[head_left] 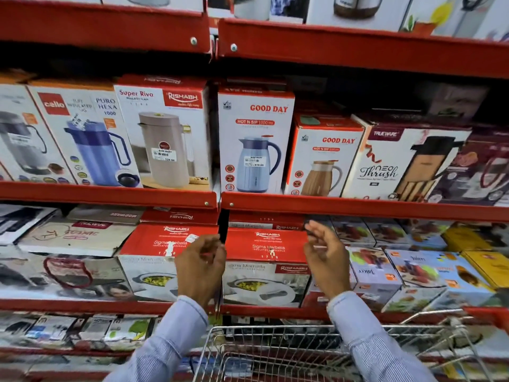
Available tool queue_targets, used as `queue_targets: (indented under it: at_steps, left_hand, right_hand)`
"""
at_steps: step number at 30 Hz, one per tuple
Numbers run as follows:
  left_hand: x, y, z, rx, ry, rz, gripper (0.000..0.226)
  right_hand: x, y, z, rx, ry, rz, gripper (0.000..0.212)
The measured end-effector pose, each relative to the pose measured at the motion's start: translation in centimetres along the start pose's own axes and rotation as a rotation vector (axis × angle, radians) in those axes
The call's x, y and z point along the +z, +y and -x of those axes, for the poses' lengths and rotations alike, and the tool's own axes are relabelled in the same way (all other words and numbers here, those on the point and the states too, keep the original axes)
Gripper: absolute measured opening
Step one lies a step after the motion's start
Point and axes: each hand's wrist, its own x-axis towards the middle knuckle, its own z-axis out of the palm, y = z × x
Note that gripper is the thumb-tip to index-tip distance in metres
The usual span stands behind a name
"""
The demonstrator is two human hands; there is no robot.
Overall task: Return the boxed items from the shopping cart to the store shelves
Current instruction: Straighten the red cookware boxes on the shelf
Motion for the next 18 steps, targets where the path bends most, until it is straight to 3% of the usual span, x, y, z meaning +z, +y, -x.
queue_targets:
  at_steps: [4,9,14,18]
  left_hand:
    - [-0.1,3.7,-4.8,0.085,0.051,0.131,0.035]
    - [0.8,5.8,-9.0,0.097,-0.044,0.093,0.058]
    - [1.7,6.1,-10.7,0.056,-0.206,0.047,0.05]
    - [1.7,5.8,-11.1,0.022,-0.223,0.061,0.05]
  right_hand:
    - [3.1,-3.8,-3.7,-0.069,-0.18,0.028,0.058]
    - [4.9,-5.0,-7.0,0.006,-0.218,0.116,0.066]
    - [5.9,-5.3,-7.9,0.065,-0.246,0.167,0.075]
    - [6.1,-5.8,-8.1,0.102,-0.233,0.131,0.072]
